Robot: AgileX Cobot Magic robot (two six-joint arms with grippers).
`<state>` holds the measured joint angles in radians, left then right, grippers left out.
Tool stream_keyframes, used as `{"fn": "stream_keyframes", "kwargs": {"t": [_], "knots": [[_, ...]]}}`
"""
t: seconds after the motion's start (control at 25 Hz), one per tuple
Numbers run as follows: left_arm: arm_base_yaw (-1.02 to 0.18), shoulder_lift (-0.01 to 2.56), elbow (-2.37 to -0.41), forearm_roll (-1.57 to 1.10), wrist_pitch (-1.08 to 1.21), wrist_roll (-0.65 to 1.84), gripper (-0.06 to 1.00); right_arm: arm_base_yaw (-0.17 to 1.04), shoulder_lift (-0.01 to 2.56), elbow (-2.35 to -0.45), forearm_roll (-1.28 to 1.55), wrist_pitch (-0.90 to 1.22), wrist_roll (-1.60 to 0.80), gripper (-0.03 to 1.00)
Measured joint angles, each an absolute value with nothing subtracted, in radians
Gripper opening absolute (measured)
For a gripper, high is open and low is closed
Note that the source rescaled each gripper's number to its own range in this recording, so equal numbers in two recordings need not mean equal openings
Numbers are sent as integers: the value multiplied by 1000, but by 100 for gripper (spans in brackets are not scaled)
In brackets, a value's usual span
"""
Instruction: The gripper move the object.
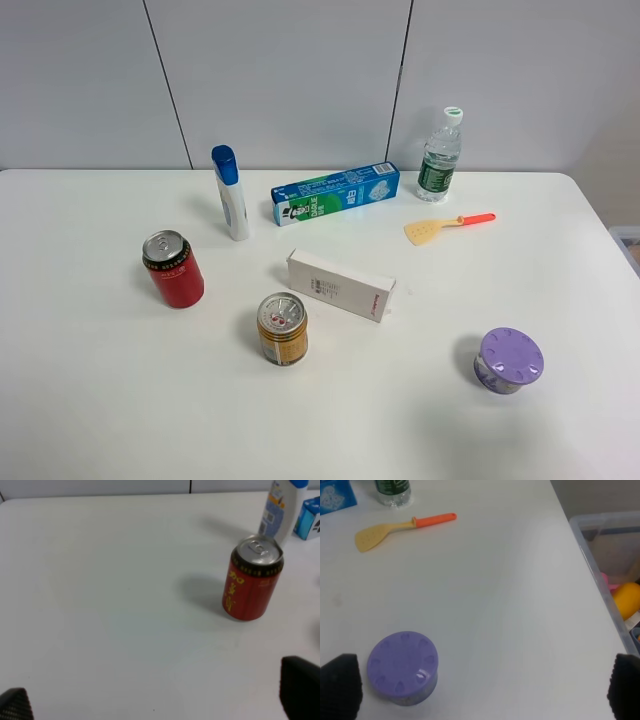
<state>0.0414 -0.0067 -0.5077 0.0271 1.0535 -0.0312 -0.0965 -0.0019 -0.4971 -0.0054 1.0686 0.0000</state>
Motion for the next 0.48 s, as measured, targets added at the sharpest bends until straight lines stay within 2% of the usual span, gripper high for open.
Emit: {"fn": "stream_keyframes", "kwargs": {"t": [0.48], "knots": [[41, -7, -508, 27, 1054, -31, 100, -96, -2, -497, -5, 1069, 0, 100]]}}
